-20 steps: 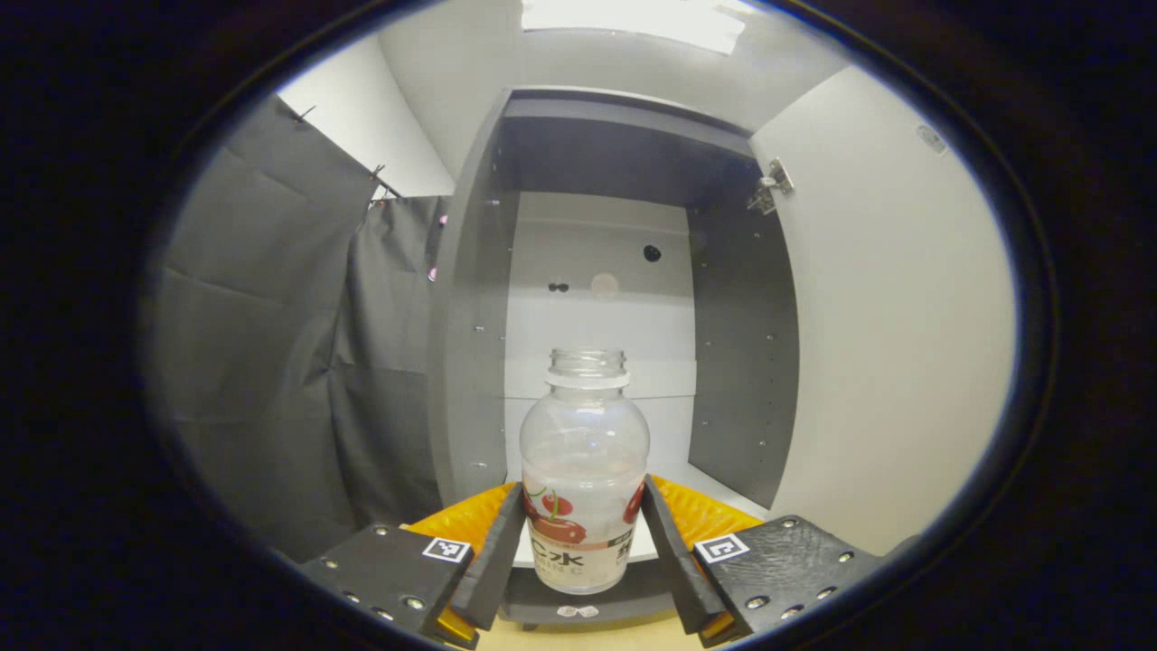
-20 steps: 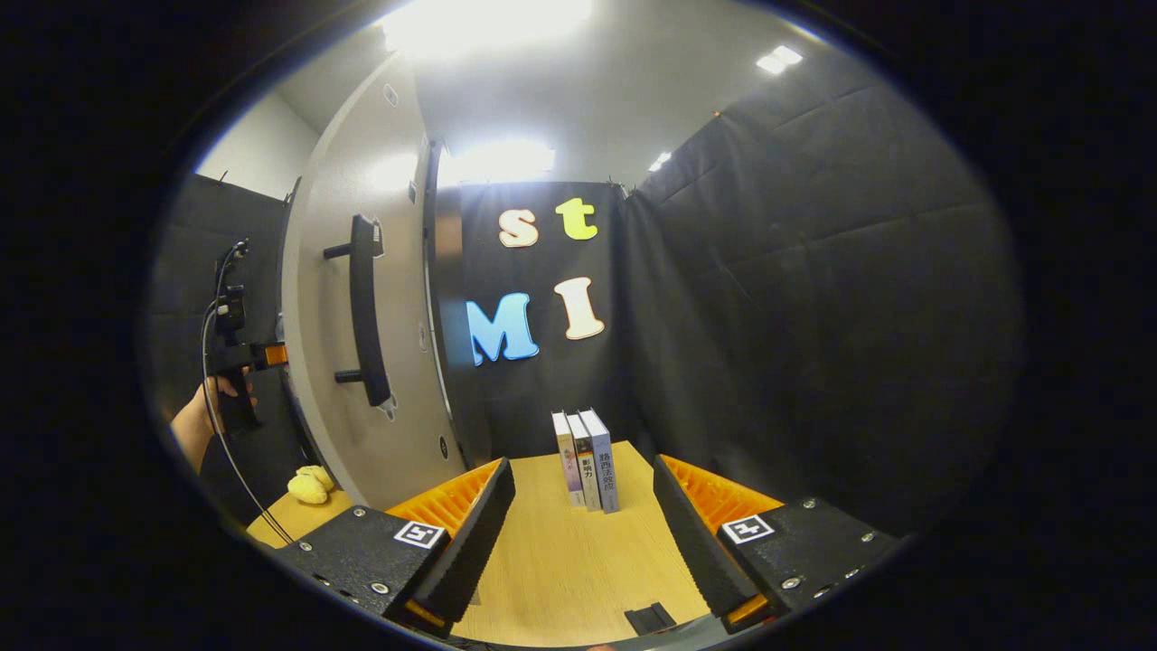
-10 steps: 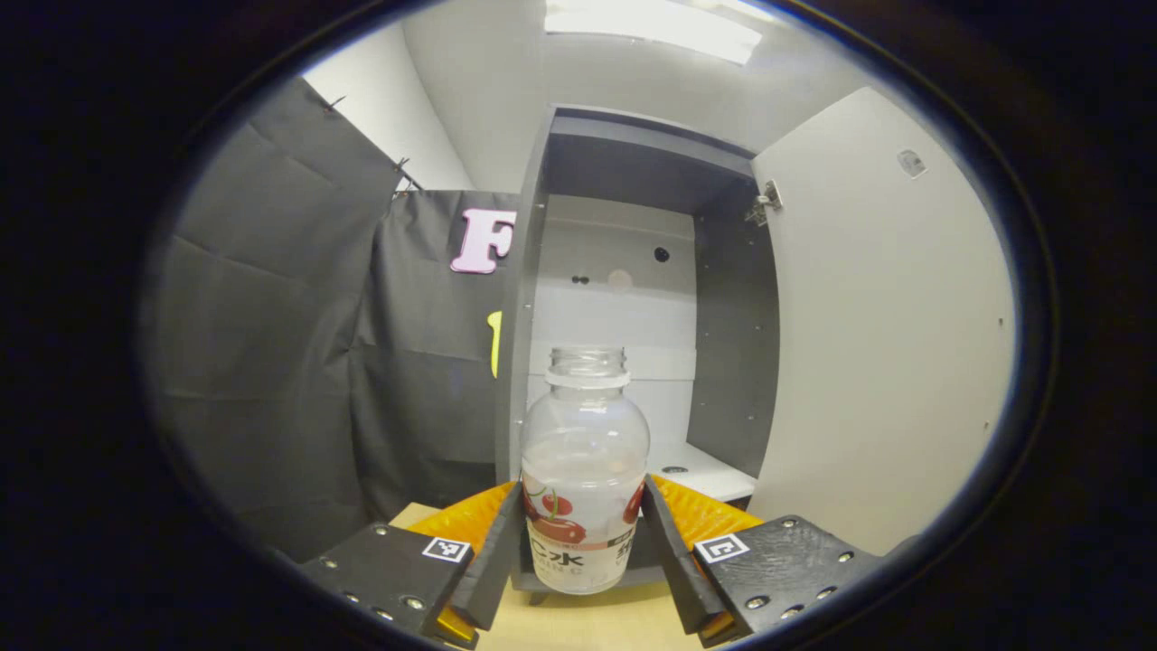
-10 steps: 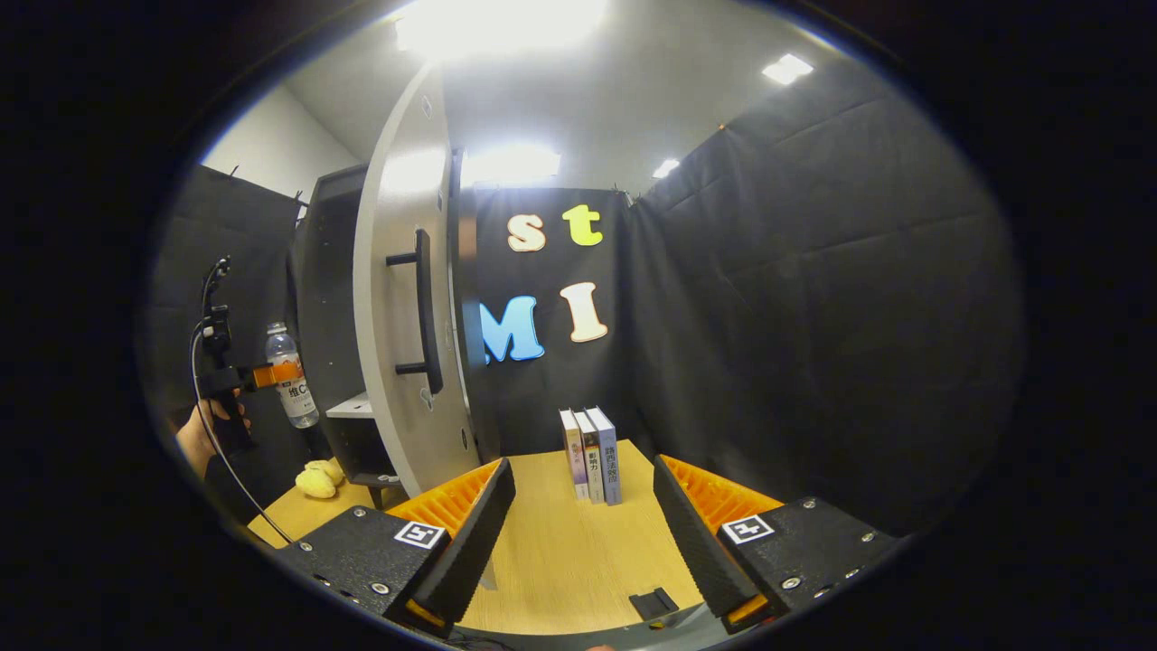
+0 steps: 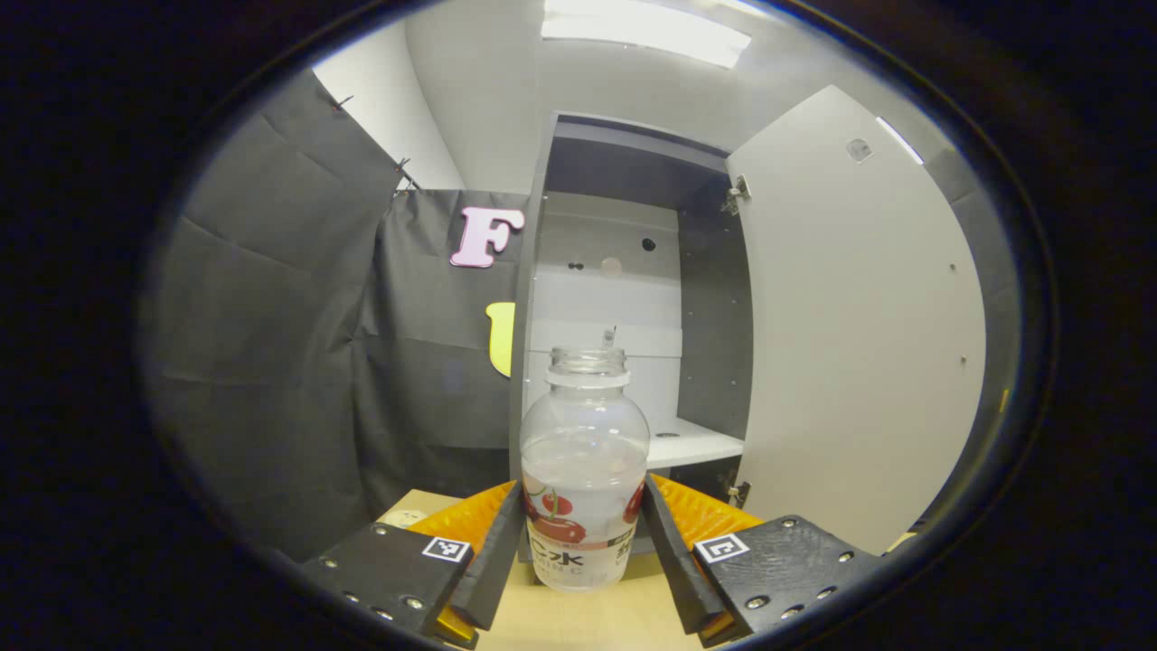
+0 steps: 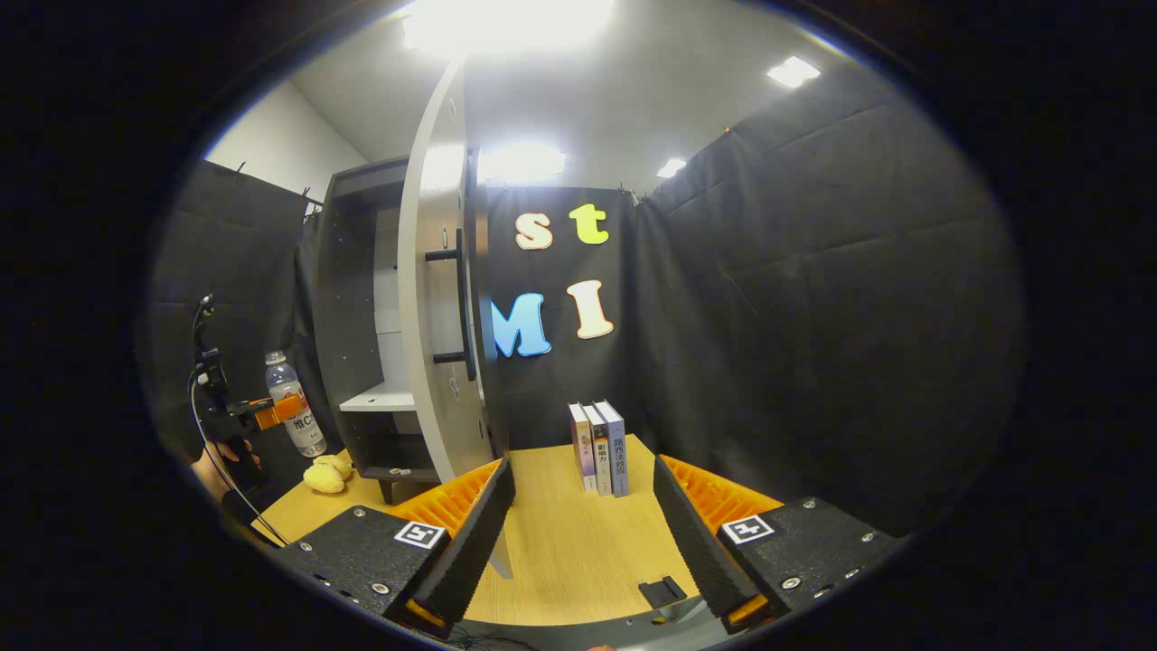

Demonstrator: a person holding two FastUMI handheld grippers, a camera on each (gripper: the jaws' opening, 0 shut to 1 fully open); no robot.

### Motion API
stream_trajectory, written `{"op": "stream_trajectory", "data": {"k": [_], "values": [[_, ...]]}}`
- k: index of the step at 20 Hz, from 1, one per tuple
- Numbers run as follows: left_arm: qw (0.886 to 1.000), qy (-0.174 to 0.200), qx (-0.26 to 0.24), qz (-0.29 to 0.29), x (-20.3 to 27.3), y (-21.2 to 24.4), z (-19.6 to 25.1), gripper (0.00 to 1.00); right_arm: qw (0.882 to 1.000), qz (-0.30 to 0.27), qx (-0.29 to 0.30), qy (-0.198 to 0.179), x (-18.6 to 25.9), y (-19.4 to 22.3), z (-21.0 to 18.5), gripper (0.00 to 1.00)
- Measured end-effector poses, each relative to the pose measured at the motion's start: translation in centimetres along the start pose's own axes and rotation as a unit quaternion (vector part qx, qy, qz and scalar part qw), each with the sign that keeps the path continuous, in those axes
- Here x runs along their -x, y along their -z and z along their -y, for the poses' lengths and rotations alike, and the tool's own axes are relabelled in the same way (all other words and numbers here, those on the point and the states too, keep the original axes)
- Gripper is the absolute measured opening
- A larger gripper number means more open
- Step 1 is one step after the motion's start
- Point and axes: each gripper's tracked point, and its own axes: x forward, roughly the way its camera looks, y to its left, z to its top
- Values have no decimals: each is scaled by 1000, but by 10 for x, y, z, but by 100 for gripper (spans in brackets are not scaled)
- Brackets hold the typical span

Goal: Open the cabinet door with the right hand, grasp the bottle in the cabinet with the left hand and place it on the coaster, then close the cabinet door with the right hand.

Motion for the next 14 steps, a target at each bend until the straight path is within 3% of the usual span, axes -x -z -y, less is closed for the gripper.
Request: {"op": "stream_trajectory", "data": {"k": [4, 6, 9, 14], "values": [[1000, 5, -3, -5, 18, 25, -3, 75, 1000, -6, 5, 2, 10, 5, -6, 95], [1000, 3, -4, -10, 26, 41, -6, 71, 1000, -9, 5, 4, 15, 9, -9, 95], [1000, 4, 4, -20, 34, 68, -12, 79, 1000, -16, 5, 9, 24, 14, -10, 95], [999, -1, 22, -36, 45, 109, -14, 75, 999, -27, 11, 18, 37, 24, -7, 95]]}}
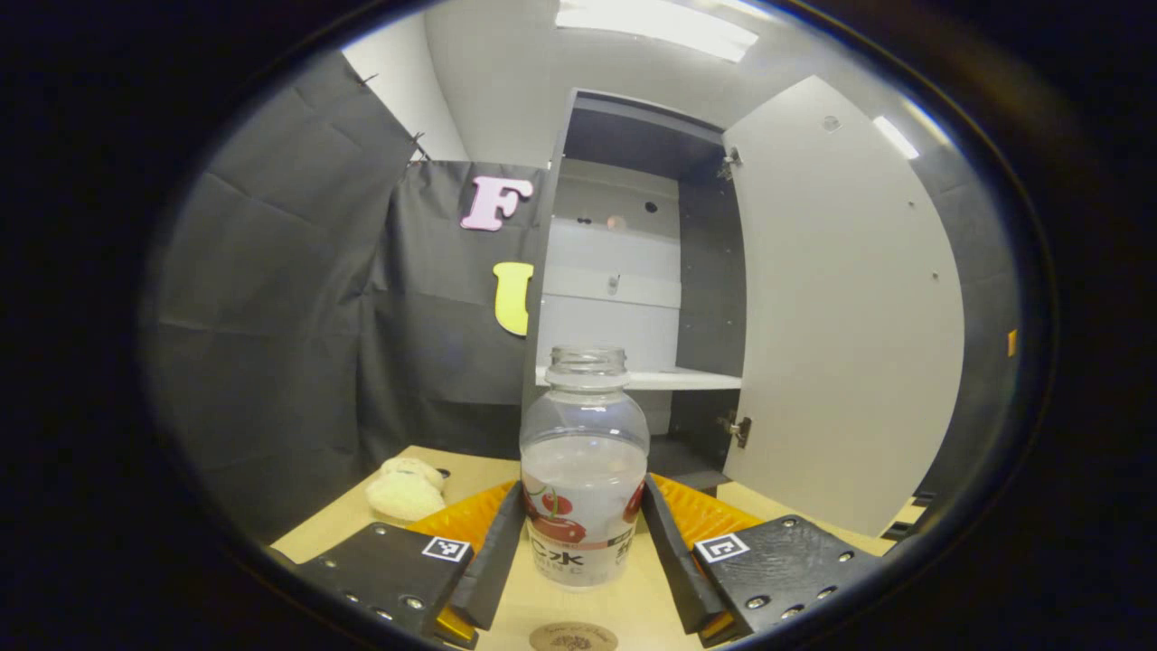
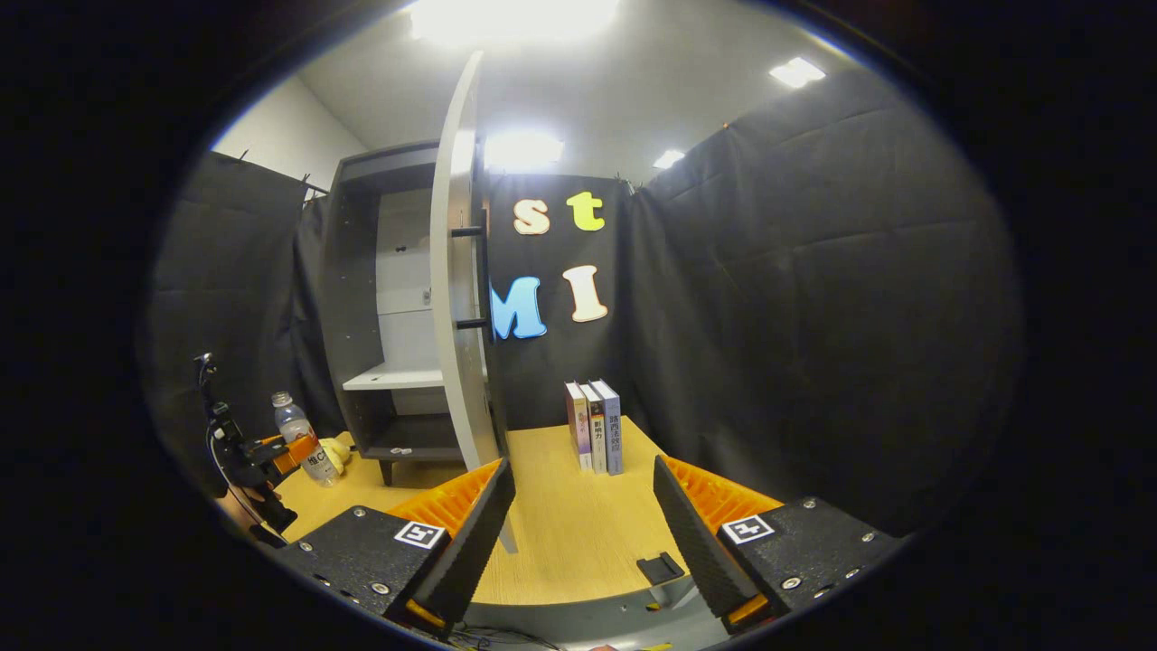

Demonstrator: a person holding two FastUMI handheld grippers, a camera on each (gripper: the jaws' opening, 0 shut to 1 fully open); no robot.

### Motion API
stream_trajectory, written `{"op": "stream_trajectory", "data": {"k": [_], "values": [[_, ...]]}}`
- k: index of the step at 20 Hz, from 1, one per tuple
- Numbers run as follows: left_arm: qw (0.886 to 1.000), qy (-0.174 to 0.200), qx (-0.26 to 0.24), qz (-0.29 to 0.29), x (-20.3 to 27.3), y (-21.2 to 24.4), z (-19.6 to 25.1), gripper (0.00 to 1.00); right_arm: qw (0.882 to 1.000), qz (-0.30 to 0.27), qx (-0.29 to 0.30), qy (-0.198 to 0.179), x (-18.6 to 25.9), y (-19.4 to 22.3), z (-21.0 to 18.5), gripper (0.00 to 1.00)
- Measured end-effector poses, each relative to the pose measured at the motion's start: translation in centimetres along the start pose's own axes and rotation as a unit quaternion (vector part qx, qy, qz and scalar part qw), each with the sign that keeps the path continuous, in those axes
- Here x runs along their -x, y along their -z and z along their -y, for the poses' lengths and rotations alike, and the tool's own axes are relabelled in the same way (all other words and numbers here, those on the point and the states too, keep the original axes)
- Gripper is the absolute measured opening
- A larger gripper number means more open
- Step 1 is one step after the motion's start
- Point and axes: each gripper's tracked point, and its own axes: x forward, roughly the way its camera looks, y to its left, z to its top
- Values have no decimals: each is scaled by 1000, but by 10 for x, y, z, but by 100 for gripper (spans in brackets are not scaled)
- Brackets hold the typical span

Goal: Open the cabinet door with the right hand, grasp the bottle in the cabinet with the left hand and place it on the coaster, then close the cabinet door with the right hand.

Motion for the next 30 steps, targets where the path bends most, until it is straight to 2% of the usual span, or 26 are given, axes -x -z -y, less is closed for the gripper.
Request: {"op": "stream_trajectory", "data": {"k": [10, 12, 13, 15, 16, 17, 21, 22, 29, 30], "values": [[999, -15, -15, -25, 13, 70, -1, 75, 1000, -16, 10, 4, 6, 9, 4, 95], [999, -14, -13, -35, 10, 84, 0, 79, 1000, -20, 12, 2, 6, 10, 1, 95], [999, -13, -10, -42, 8, 92, -1, 75, 1000, -22, 13, 0, 6, 10, -1, 95], [998, -15, -6, -58, 9, 111, 1, 75, 999, -25, 21, 3, 7, 10, 0, 95], [998, -17, -7, -64, 12, 119, 1, 79, 999, -25, 24, 3, 8, 9, -1, 95], [997, -17, -7, -69, 16, 125, 1, 75, 999, -26, 25, 3, 7, 9, -3, 95], [996, -18, -9, -83, 19, 144, 1, 75, 999, -31, 30, -2, 4, 9, -9, 95], [996, -21, -10, -86, 21, 148, -1, 79, 999, -32, 32, -5, 5, 9, -11, 95], [993, -29, -10, -111, 34, 168, -5, 74, 999, -35, 37, -19, 0, 8, -30, 95], [993, -29, -11, -114, 35, 170, -5, 76, 998, -34, 38, -21, 0, 7, -32, 95]]}}
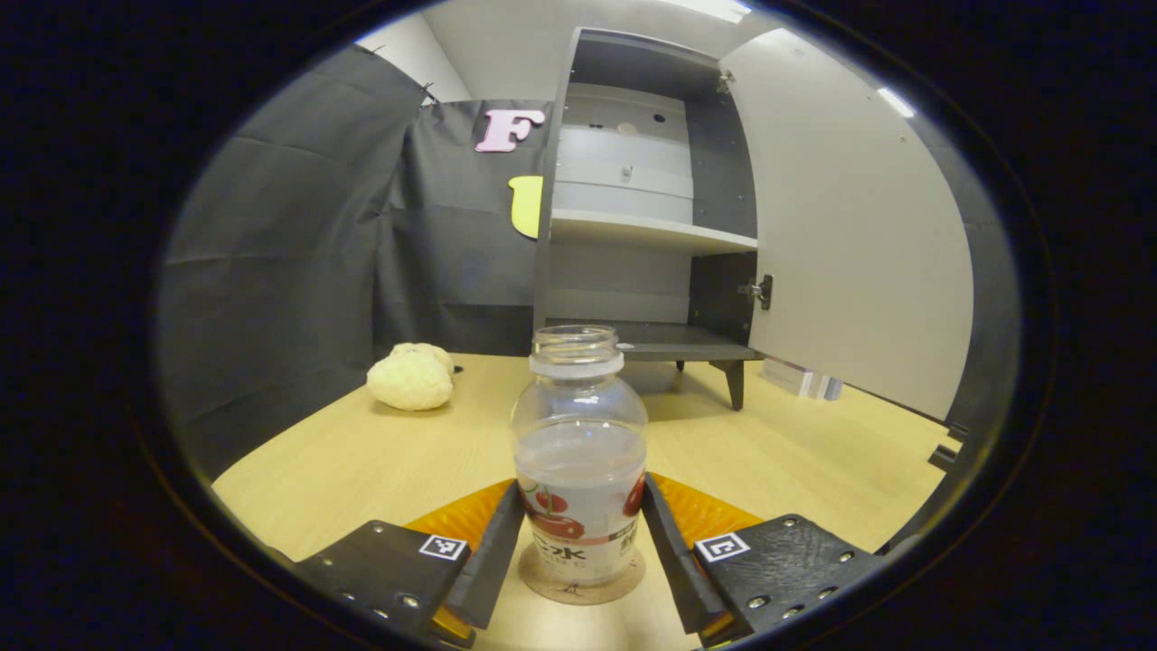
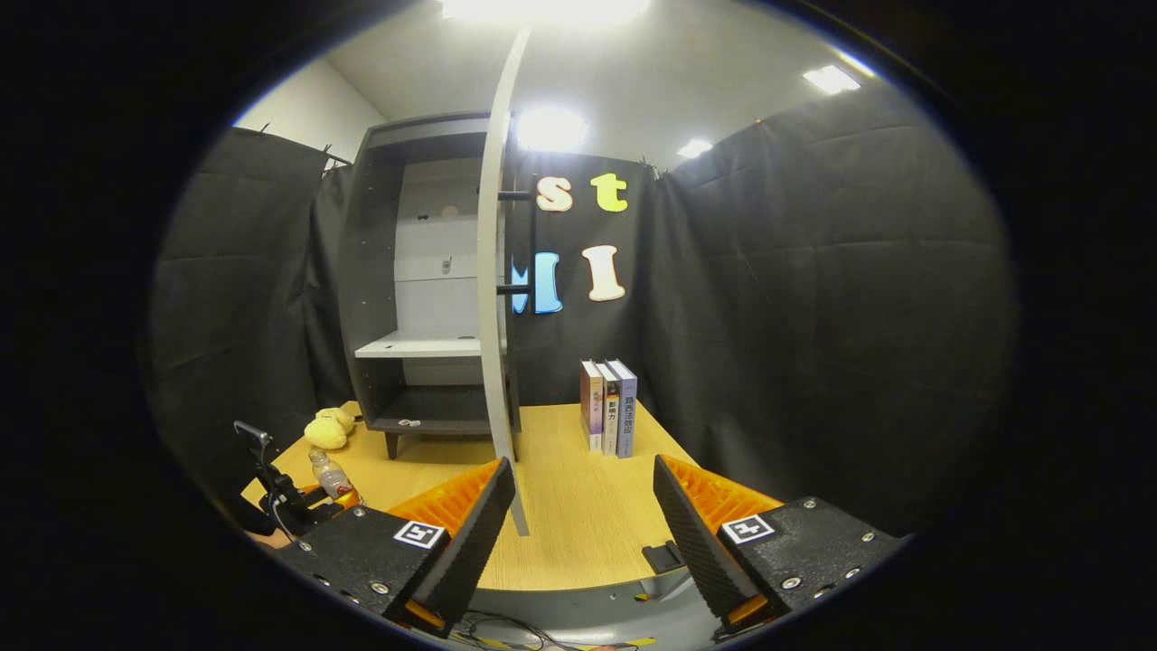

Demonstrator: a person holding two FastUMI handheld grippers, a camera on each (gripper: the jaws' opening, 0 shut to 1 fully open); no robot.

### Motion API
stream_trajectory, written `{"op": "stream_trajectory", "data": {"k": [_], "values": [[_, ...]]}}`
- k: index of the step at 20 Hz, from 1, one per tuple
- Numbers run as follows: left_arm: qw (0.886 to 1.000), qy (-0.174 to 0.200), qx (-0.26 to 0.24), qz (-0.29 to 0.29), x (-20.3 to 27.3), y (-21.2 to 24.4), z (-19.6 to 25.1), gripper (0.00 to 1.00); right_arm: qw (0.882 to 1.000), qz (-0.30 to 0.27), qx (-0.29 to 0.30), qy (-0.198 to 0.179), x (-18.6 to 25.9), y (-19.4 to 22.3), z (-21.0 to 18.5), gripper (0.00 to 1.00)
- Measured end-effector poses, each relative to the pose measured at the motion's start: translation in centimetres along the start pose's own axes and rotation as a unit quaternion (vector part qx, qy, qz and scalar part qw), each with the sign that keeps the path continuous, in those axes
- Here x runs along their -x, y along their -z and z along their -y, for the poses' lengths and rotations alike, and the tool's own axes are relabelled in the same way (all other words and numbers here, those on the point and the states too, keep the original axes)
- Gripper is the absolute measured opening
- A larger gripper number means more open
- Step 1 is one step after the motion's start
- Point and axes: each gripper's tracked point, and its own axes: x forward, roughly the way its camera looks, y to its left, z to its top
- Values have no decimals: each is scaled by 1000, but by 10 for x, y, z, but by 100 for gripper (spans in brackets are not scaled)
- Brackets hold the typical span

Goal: Open the cabinet door with the right hand, grasp the bottle in the cabinet with the left hand and place it on the coaster, then close the cabinet door with the right hand.

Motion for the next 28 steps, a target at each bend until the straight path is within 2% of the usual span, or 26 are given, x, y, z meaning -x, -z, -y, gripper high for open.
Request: {"op": "stream_trajectory", "data": {"k": [1, 7, 8, 11, 16, 17, 19, 23, 24, 27, 28], "values": [[1000, 1, -4, -4, 1, 0, 0, 82, 1000, 0, 1, -2, 1, -1, -3, 95], [1000, 10, -25, -1, 8, -14, 6, 82, 1000, 4, 4, -10, 6, -3, -17, 95], [1000, 10, -24, 4, 11, -20, 6, 82, 1000, 7, 3, -11, 9, -6, -18, 92], [1000, 12, -20, 14, 15, -37, 10, 82, 1000, 17, 2, -13, 11, -14, -17, 95], [999, -7, -23, 25, 36, -66, 11, 81, 999, 30, -6, -26, 0, -30, -10, 95], [999, -10, -22, 27, 41, -73, 11, 84, 999, 33, -8, -30, -3, -33, -8, 95], [999, -17, -19, 36, 53, -92, 14, 81, 999, 40, -8, -32, -11, -42, -1, 95], [998, -32, -1, 60, 81, -139, 19, 82, 997, 63, -9, -35, -28, -65, 18, 95], [997, -34, 2, 68, 87, -149, 21, 84, 997, 68, -11, -35, -31, -70, 22, 95], [995, -50, -1, 82, 108, -179, 20, 81, 996, 78, -21, -36, -47, -81, 35, 95], [995, -55, -1, 84, 114, -184, 21, 84, 996, 80, -22, -33, -51, -84, 41, 95]]}}
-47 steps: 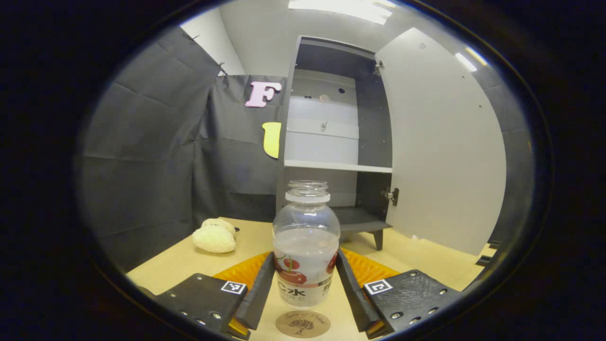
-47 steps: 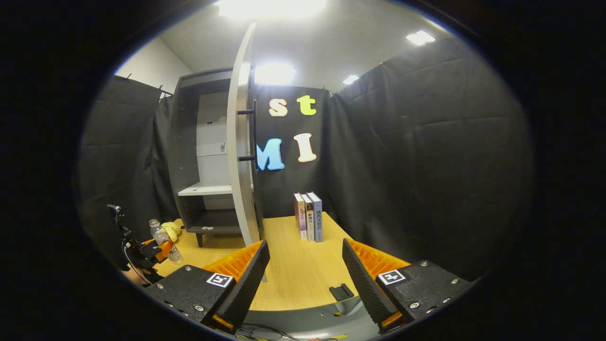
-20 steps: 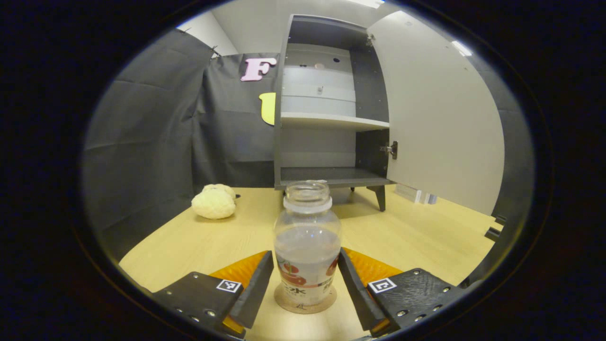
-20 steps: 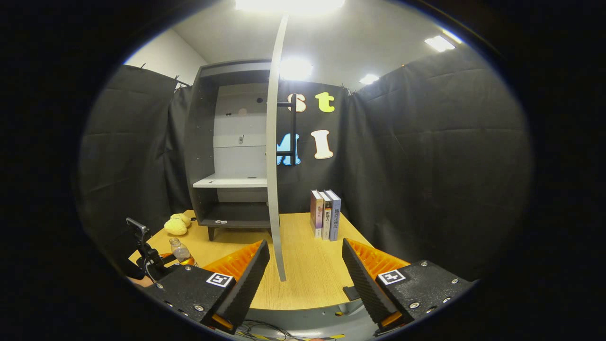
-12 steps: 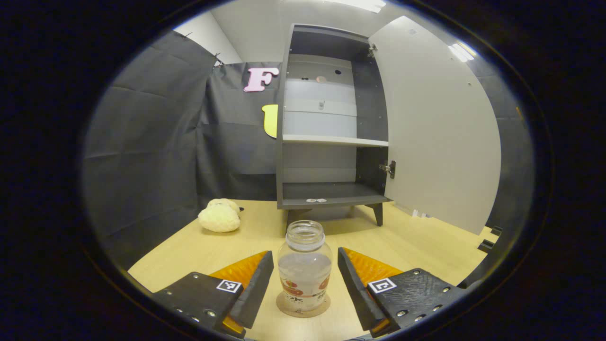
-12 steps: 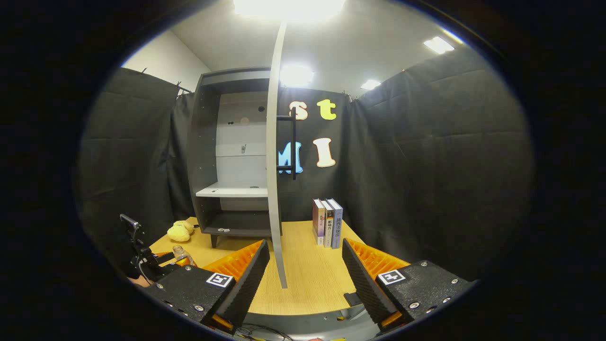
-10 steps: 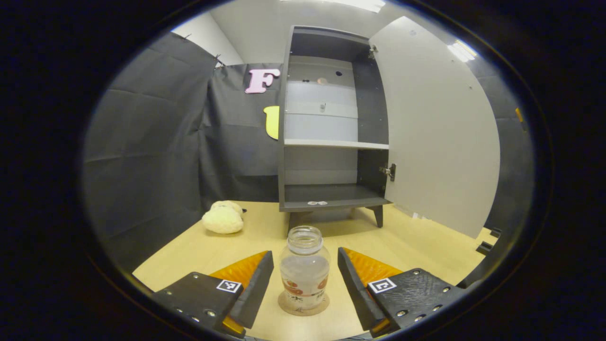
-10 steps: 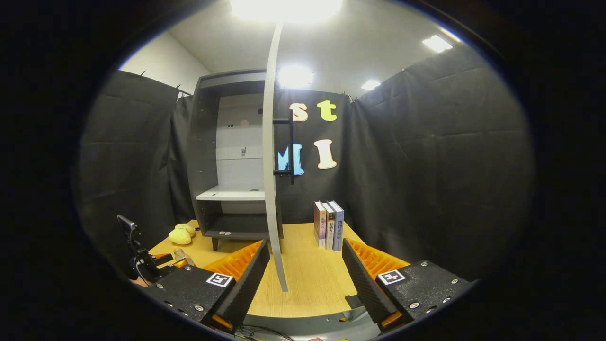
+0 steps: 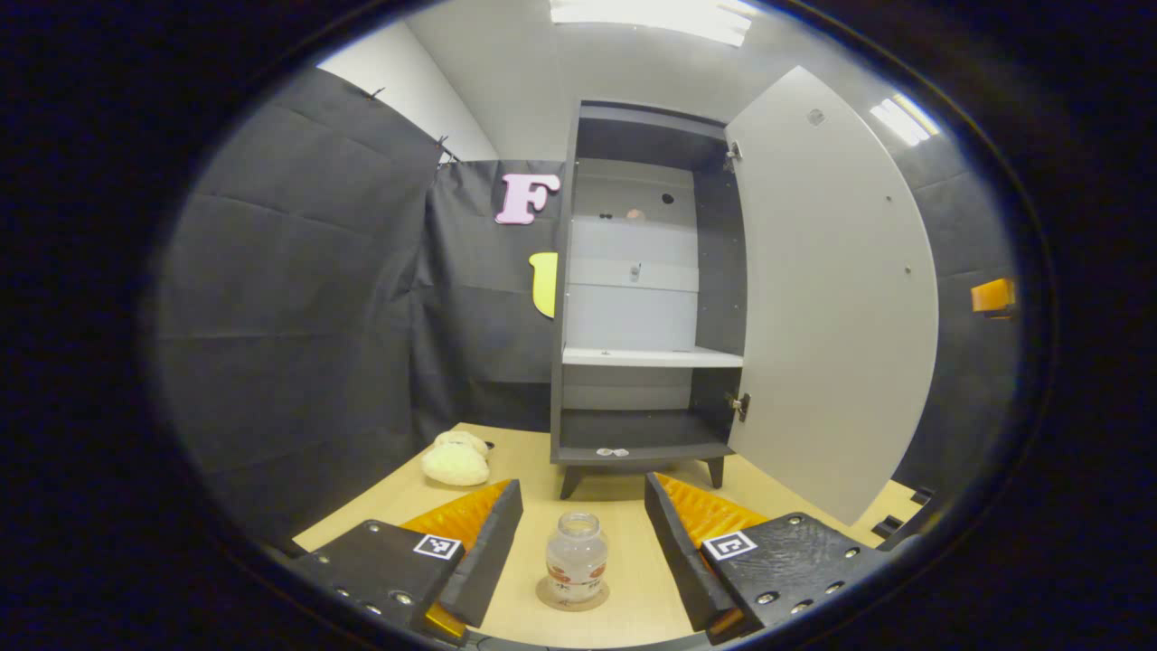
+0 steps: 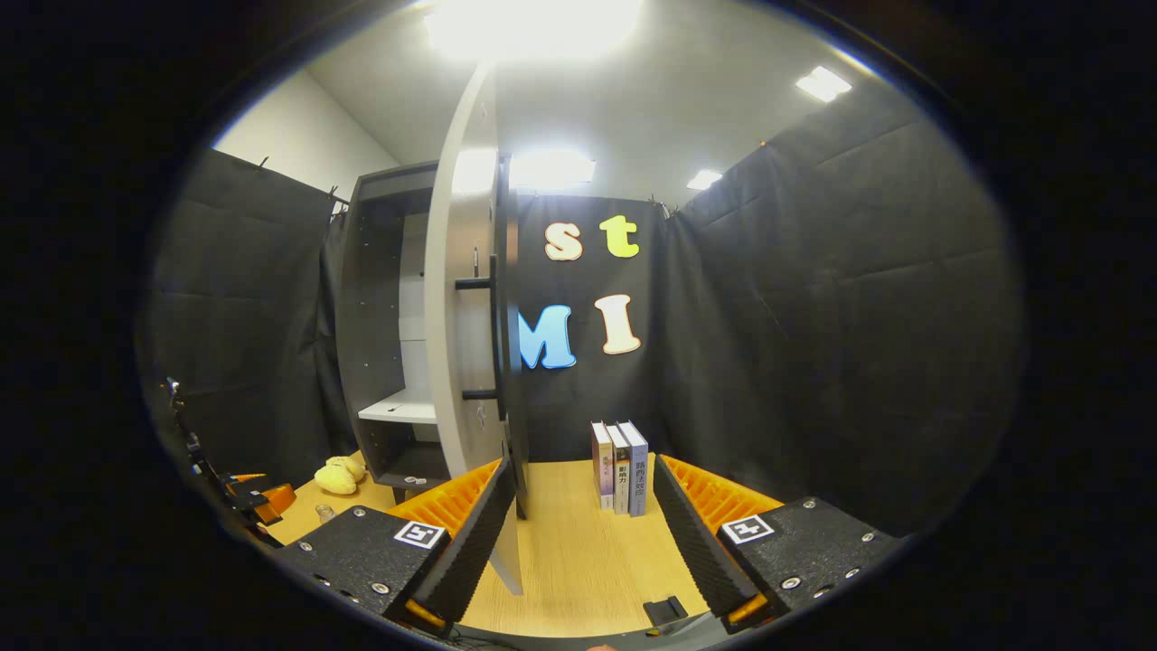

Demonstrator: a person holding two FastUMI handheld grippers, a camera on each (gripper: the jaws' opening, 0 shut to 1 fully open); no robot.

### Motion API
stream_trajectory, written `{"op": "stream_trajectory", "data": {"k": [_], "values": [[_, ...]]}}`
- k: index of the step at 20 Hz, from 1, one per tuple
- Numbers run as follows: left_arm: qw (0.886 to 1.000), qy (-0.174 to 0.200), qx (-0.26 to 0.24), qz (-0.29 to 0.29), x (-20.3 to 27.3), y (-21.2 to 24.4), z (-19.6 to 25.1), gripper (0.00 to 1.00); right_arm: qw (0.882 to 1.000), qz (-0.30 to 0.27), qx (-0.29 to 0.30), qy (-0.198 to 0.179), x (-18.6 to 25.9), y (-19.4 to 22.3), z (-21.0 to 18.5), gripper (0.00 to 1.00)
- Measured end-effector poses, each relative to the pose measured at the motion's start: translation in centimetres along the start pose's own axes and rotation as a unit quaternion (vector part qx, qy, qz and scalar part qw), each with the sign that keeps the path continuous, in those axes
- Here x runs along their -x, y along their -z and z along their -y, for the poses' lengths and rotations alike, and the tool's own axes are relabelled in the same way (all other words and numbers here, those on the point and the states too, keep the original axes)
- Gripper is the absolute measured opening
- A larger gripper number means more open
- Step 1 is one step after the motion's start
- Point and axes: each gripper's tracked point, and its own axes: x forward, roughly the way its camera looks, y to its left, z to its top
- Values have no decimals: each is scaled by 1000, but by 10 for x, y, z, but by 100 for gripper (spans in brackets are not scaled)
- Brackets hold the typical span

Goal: Open the cabinet door with the right hand, grasp the bottle in the cabinet with the left hand and place it on the coaster, then close the cabinet door with the right hand.

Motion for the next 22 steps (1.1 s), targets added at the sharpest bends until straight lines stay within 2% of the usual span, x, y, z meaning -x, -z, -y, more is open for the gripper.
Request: {"op": "stream_trajectory", "data": {"k": [1, 2, 3, 4, 5, 6, 8, 9, 10, 12, 14, 18, 21, 22], "values": [[1000, -7, -1, 0, 6, -6, -1, 84, 1000, 2, -1, 3, -5, -3, 6, 95], [1000, -13, -1, 2, 13, -10, -3, 78, 1000, 5, -1, 6, -8, -7, 10, 95], [1000, -18, 0, 3, 19, -14, -4, 81, 1000, 9, -2, 8, -12, -10, 14, 95], [1000, -20, 0, 2, 25, -16, -4, 78, 1000, 13, -5, 12, -18, -14, 19, 95], [1000, -25, 0, 2, 32, -17, -6, 84, 1000, 13, -8, 16, -24, -14, 24, 95], [999, -32, -2, 3, 38, -19, -8, 78, 1000, 12, -14, 19, -30, -14, 28, 95], [999, -52, -7, 5, 52, -23, -16, 78, 999, 10, -30, 24, -44, -15, 35, 95], [998, -62, -7, 9, 58, -26, -19, 81, 999, 8, -36, 29, -53, -15, 38, 95], [997, -70, -6, 13, 64, -29, -22, 78, 999, 5, -40, 34, -62, -15, 42, 95], [996, -86, -6, 19, 74, -33, -26, 78, 998, 3, -50, 42, -76, -17, 44, 95], [995, -96, -9, 21, 81, -35, -32, 84, 997, 3, -63, 43, -85, -19, 38, 95], [994, -103, -5, 27, 90, -38, -46, 84, 997, 13, -60, 35, -94, -31, 15, 95], [994, -102, -13, 29, 88, -39, -62, 78, 998, 21, -50, 35, -95, -37, -5, 95], [994, -104, -14, 31, 88, -40, -70, 81, 998, 21, -44, 42, -95, -37, -7, 95]]}}
